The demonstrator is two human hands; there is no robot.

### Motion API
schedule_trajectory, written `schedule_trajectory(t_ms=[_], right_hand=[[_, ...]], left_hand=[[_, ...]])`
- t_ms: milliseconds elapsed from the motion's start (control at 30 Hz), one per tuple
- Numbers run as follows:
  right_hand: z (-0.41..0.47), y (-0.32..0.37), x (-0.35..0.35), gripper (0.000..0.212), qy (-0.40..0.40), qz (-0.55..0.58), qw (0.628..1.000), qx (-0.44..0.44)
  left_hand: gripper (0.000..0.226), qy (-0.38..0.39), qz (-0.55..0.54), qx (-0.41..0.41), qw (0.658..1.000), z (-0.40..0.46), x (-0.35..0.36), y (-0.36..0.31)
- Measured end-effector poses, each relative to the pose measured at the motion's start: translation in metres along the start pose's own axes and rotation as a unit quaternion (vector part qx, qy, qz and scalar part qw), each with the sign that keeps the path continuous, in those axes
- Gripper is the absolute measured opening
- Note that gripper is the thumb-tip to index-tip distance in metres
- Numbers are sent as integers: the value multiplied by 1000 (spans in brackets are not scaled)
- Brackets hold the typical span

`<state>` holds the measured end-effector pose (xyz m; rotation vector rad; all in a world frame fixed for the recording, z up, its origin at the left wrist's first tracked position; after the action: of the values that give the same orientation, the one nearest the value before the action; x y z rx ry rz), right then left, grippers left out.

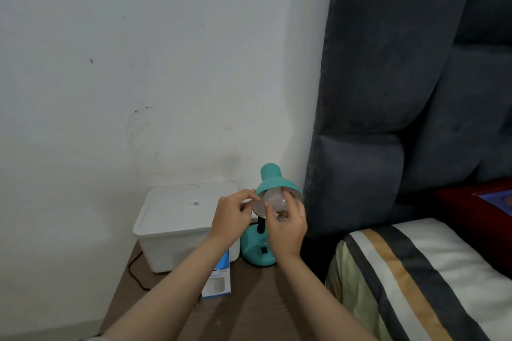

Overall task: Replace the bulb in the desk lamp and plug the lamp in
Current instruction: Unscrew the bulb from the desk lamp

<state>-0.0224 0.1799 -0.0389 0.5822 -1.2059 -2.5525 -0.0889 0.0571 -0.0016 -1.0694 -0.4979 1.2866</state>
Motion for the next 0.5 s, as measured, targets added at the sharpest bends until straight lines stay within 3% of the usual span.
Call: schedule_trajectory(t_ms=[167, 367, 433, 500], right_hand=[[0, 1, -1, 43, 25, -17, 999, -27], [-9, -3, -2, 57, -5, 24, 999, 36], [-7, -1, -1, 54, -5, 31, 998, 57], [-5, 3, -1, 46, 3, 16, 1000, 18]], left_hand=[[22, 2, 4, 0, 1000, 1, -2, 0], [21, -1, 15, 5, 1000, 1, -1, 1], [22, -2, 15, 4, 1000, 1, 0, 1], [21, -6, 9, 0, 1000, 0, -1, 0]])
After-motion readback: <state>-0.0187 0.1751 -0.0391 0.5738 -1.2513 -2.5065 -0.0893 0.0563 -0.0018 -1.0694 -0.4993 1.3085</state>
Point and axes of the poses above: each hand's wrist, its own z-axis towards the middle knuckle, its own x-axis out of the palm, y = z × x, the point moved 5 cm from there along z, towards the middle knuckle, and after that the axes turned 12 degrees about -z, right-handed, at the moved point
